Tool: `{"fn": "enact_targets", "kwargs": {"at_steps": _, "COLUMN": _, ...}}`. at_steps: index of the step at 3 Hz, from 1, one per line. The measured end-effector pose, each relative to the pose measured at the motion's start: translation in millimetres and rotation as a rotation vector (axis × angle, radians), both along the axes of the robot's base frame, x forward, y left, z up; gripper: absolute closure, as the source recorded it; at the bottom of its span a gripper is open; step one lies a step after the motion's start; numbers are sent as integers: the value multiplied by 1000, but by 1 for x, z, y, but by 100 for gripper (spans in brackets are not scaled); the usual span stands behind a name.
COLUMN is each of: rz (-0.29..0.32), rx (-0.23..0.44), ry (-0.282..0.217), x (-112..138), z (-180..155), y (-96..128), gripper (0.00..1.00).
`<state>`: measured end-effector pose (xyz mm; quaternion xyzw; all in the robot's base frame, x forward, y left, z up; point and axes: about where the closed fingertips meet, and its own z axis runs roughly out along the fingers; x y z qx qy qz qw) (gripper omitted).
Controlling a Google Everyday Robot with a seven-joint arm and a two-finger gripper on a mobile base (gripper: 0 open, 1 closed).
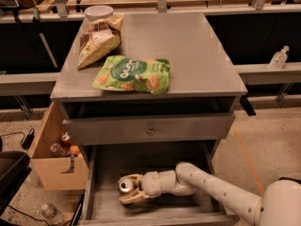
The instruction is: Place orange can into middle drawer
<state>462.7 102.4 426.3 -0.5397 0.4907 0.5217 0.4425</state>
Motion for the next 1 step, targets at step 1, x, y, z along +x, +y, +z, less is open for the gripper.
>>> {"fn": "enact_targets", "kwargs": {"at_steps": 1, "rz": 3, "rx": 2, "ry": 1, "x": -1, "z": 0, "y": 2, "gripper": 12}}
